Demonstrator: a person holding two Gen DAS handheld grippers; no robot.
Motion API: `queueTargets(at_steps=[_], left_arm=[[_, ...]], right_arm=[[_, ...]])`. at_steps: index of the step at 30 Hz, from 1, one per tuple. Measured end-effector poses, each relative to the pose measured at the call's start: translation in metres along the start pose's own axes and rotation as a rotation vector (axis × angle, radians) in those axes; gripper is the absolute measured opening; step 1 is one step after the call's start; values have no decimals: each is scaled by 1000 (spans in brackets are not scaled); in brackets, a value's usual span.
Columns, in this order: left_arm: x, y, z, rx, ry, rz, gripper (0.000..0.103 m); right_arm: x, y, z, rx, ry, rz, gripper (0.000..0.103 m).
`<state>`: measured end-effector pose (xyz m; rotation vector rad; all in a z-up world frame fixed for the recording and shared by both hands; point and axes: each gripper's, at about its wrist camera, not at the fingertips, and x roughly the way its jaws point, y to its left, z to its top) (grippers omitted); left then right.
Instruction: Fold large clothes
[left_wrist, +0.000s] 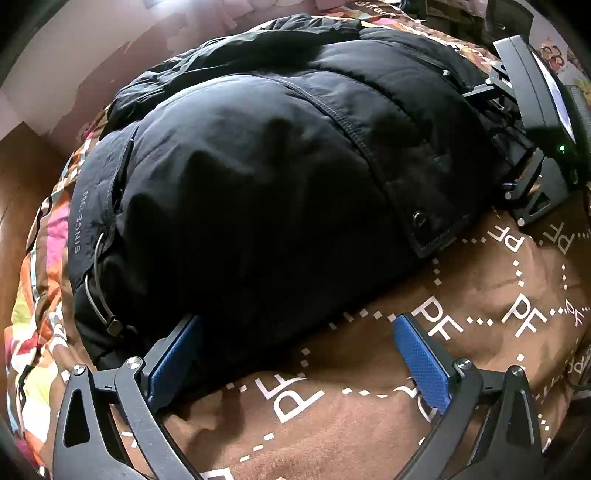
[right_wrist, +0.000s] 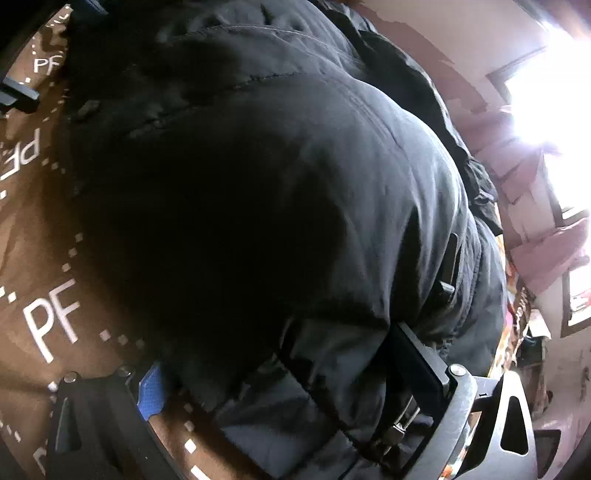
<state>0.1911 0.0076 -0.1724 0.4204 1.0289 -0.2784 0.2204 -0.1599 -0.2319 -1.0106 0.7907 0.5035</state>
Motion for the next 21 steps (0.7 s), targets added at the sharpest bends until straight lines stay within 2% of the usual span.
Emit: queueTargets(at_steps=[5, 10, 13, 16, 21], left_arm=[[-2, -5, -2, -1, -1, 0, 101], [-5, -9, -4, 0, -12, 4, 101], [-9, -12, -5, 12, -32, 12, 101], [-13, -19, -5, 51, -64, 50, 101], [-16, -34, -9, 127, -108, 121, 101]], right_arm=[[2, 3, 1, 1, -20, -50, 99], [-9, 7, 6, 3, -41, -60, 65], [-16, -7, 13, 60, -31, -7, 51], [-26, -25, 21, 133, -13, 75, 42], [-51, -67, 32, 218, 24, 237, 35]])
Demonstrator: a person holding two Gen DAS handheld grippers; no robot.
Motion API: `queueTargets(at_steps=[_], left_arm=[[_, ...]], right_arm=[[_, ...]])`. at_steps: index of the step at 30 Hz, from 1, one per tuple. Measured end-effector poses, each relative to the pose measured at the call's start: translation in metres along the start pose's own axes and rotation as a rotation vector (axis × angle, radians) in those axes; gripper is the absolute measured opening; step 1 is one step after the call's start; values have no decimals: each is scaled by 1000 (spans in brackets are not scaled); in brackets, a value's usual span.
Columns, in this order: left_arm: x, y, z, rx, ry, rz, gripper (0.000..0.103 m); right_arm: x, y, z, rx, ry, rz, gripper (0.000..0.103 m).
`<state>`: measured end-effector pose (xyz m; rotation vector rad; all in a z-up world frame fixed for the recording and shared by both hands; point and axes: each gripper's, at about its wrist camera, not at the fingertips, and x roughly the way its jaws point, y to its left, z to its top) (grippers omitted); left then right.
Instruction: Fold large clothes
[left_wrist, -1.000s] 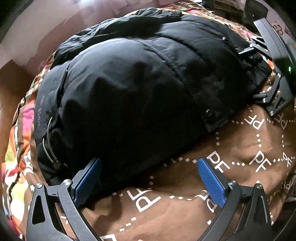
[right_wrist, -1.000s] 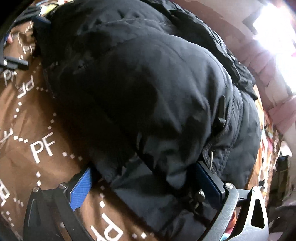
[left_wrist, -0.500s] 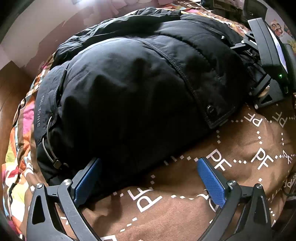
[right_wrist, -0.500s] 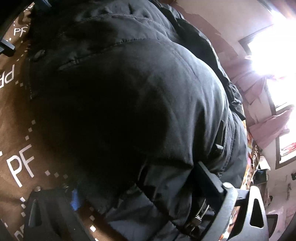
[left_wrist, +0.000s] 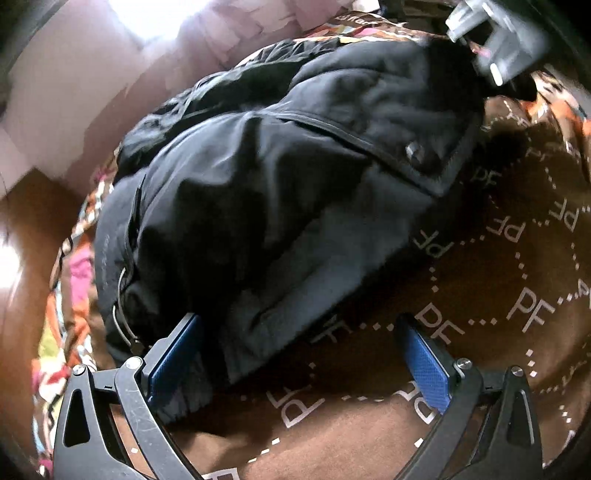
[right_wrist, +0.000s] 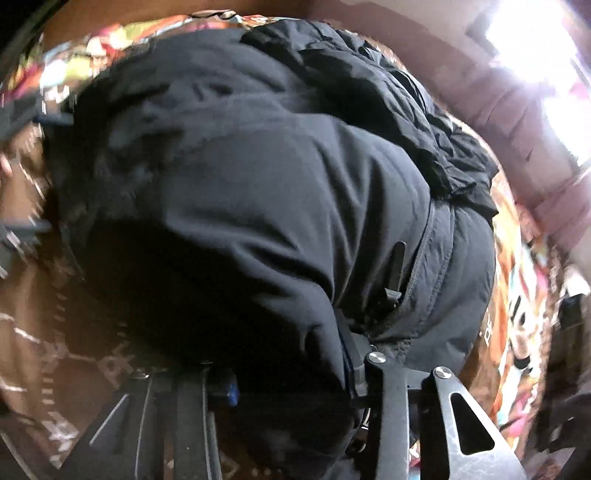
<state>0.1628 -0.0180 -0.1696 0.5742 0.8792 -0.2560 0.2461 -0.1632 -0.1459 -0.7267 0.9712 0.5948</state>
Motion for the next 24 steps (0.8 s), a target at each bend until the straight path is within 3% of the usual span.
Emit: queueTargets(at_steps=[5, 11, 18, 24], left_arm=[[0, -4, 2, 19, -43, 88, 101], [13, -1, 7, 30, -13, 193, 101], [20, 4, 7, 18, 9, 197, 101], [29, 6, -2, 28, 45, 172, 101]], right_arm=[[-30, -24, 24, 65, 11, 92, 29], [-59, -53, 58, 159, -6, 164, 23], [-73, -76, 82, 243, -54, 223, 20], [-63, -69, 78, 183, -40, 253, 22]])
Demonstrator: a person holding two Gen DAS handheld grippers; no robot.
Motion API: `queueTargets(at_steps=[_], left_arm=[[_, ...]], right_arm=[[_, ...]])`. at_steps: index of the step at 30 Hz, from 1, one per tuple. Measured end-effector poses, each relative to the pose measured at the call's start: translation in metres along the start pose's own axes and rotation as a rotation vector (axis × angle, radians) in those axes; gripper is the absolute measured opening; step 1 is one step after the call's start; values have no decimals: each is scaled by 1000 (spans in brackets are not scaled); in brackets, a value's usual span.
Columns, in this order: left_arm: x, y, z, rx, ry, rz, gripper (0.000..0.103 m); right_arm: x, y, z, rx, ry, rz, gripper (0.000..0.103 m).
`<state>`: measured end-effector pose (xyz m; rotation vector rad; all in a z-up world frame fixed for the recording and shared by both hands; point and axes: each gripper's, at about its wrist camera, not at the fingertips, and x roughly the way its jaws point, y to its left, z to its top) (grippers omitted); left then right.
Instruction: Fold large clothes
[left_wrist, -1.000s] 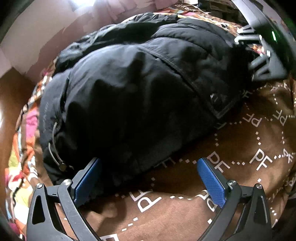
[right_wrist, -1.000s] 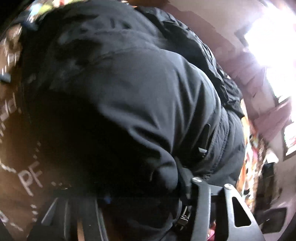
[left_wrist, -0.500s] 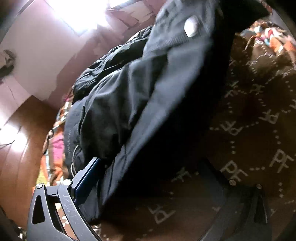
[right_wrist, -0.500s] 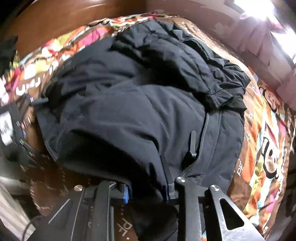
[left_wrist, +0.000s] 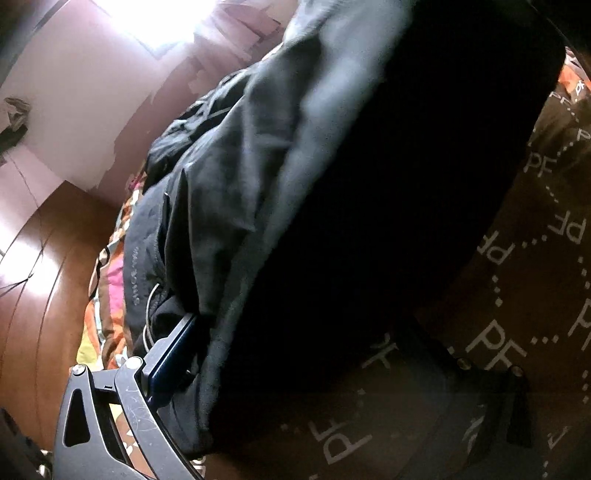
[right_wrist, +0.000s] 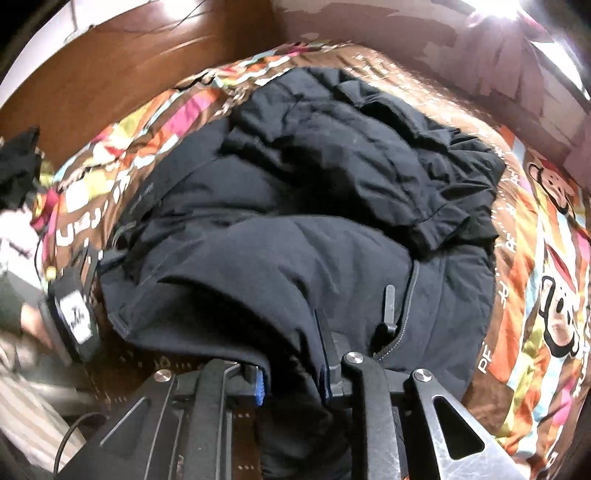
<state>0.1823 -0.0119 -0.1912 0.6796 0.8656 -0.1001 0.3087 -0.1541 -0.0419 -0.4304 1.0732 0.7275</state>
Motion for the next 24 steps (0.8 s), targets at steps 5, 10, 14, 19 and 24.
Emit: queueTargets(at_steps=[5, 10, 14, 19, 24], left_arm=[[9, 4, -4, 21, 32, -32, 101], [15, 8, -7, 2, 55, -47, 101], [15, 5, -8, 4, 63, -31, 101], [18, 1, -4, 10, 72, -22, 101], [20, 0, -3, 3, 75, -31, 101]], right_arm=[[28, 4, -35, -60, 96, 16, 30], [61, 12, -71, -119, 200, 28, 53], [79, 20, -90, -161, 238, 11, 66], [108, 26, -111, -221, 283, -72, 79], [132, 43, -129, -328, 289, -191, 94]])
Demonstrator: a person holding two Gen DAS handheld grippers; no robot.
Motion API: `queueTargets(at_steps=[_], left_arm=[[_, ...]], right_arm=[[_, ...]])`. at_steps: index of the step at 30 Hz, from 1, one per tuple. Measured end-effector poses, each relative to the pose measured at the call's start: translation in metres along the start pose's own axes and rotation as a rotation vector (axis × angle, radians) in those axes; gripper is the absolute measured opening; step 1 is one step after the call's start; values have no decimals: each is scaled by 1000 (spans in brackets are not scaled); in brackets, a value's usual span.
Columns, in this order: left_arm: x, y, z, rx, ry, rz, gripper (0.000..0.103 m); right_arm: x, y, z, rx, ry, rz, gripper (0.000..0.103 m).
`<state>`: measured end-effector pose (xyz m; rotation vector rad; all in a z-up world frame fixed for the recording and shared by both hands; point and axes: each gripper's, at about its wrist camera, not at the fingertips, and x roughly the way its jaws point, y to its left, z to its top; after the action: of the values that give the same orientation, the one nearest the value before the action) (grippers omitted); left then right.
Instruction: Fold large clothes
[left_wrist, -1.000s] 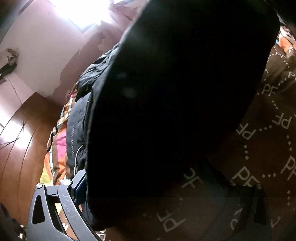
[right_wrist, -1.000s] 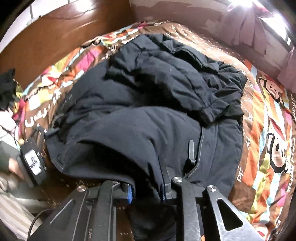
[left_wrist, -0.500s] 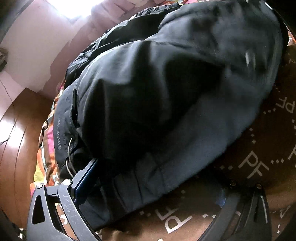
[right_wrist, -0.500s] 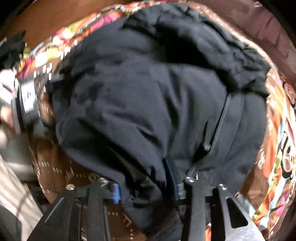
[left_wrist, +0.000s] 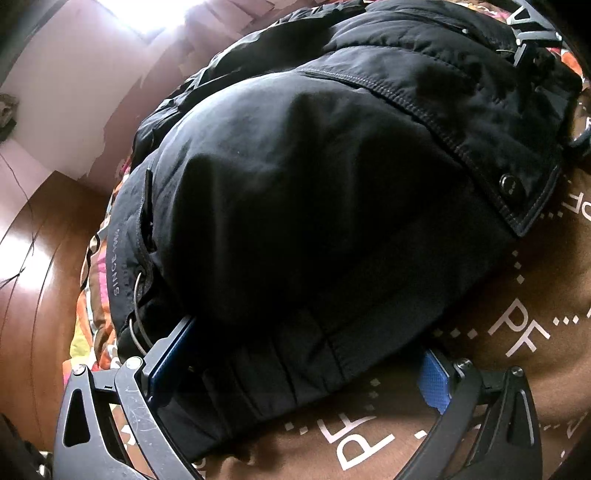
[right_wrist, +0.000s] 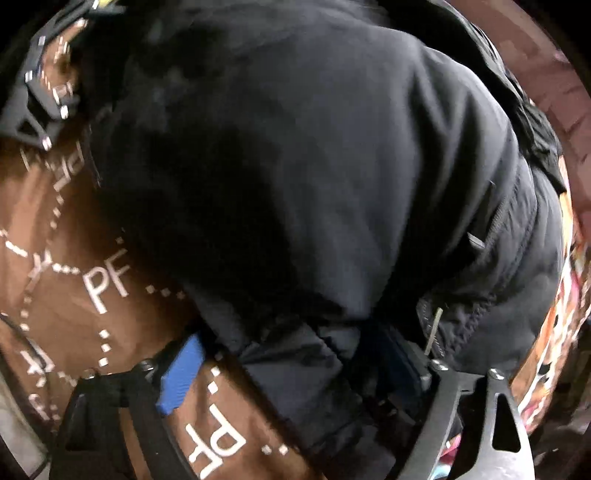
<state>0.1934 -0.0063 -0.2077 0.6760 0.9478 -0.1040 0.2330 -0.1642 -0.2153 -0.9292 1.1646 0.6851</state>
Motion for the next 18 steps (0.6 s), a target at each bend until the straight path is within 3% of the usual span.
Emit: queueTargets(at_steps=[3, 8, 13, 18], left_arm=[[0, -2, 0, -1, -1, -3, 101], [4, 2, -2, 7, -5, 6, 101], [4, -5, -1, 23, -12, 35, 101], [-2, -3, 5, 24, -50, 95, 101]], right_arm=[[8, 8, 4, -7, 7, -55, 97], [17, 12, 12, 25, 7, -138, 91], [7, 20, 14, 7, -25, -188, 50], [-21, -5, 13, 101, -54, -80, 33]])
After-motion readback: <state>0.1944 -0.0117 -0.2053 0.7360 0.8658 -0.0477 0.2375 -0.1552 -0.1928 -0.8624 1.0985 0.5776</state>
